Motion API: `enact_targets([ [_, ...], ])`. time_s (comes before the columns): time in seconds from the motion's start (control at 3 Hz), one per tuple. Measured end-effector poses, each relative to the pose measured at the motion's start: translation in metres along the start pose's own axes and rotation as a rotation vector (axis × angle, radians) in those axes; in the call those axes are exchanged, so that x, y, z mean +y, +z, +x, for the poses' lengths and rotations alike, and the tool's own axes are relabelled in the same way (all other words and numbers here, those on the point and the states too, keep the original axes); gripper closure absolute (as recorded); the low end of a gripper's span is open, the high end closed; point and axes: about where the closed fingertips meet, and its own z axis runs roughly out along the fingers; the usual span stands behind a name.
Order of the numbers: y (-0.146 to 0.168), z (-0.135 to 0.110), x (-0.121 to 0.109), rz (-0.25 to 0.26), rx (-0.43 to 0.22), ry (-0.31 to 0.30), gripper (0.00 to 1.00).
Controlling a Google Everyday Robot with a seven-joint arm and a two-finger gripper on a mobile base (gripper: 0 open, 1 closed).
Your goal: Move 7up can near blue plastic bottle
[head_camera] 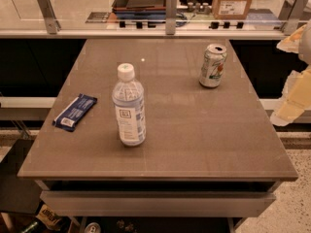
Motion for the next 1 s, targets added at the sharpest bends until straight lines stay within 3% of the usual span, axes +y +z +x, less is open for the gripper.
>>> enact_targets([
  [1.0,0.038,0.043,-0.035,0.051,-0.243,0.176,0.0],
])
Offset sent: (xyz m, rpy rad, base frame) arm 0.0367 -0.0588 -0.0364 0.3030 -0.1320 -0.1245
